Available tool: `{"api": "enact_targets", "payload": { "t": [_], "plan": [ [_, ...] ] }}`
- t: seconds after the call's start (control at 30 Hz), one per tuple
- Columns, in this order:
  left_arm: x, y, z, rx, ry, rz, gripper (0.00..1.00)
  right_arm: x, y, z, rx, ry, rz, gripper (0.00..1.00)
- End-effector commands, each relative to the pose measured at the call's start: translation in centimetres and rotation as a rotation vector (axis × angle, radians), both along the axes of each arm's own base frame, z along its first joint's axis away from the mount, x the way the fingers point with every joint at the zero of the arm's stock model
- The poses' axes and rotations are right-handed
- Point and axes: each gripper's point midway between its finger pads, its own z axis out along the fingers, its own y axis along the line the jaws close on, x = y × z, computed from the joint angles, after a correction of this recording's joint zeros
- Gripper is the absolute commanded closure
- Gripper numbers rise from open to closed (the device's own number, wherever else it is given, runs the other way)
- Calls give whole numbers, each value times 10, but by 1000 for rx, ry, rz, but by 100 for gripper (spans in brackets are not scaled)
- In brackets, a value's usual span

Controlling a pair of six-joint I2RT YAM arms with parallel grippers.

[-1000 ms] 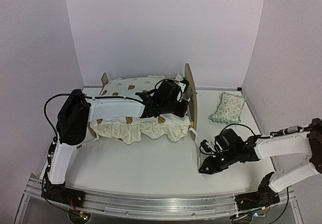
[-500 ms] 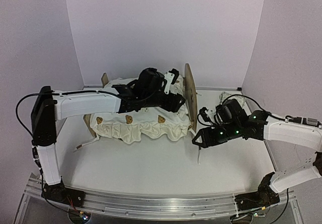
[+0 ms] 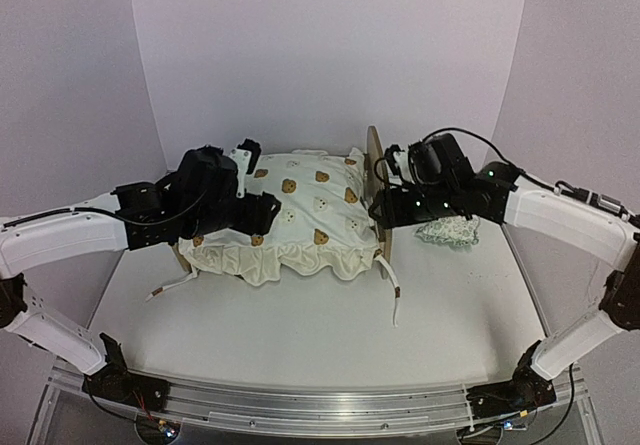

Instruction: Set up the pet bed

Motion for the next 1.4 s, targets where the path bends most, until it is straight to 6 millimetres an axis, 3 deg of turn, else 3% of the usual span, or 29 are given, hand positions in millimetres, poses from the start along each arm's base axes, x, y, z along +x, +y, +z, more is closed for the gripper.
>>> {"api": "enact_targets", "payload": {
  "t": [0.0,0.17,0.23,0.4,0.5,0.63,0.7,0.83,0.97,1.37],
  "plan": [
    [-18,61,-29,32,85,188,26,56,10,42,97,-18,29,38],
    [-37,91,-60,28,156,258,32,139,5,61,295,47,57,40],
    [-41,103,-72,43,178,300,35,164,13,75,363,31,112,41],
    [-45,131,-92,46,175,420,45,227,14,56,431,29,136,48],
    [-42,137,-100,61,170,457,46,241,6,43,475,73,118,48],
    [-34,142,-109,101,178,494,46,229,4,33,459,102,139,43],
    [-27,148,-114,102,187,513,47,221,4,30,458,123,145,46],
    [-8,161,-126,67,211,527,47,205,0,19,436,166,132,68],
    [12,178,-140,38,246,549,49,185,-3,13,379,167,114,81],
    [58,196,-148,21,241,566,53,89,-5,10,240,161,36,84]
  ]
}}
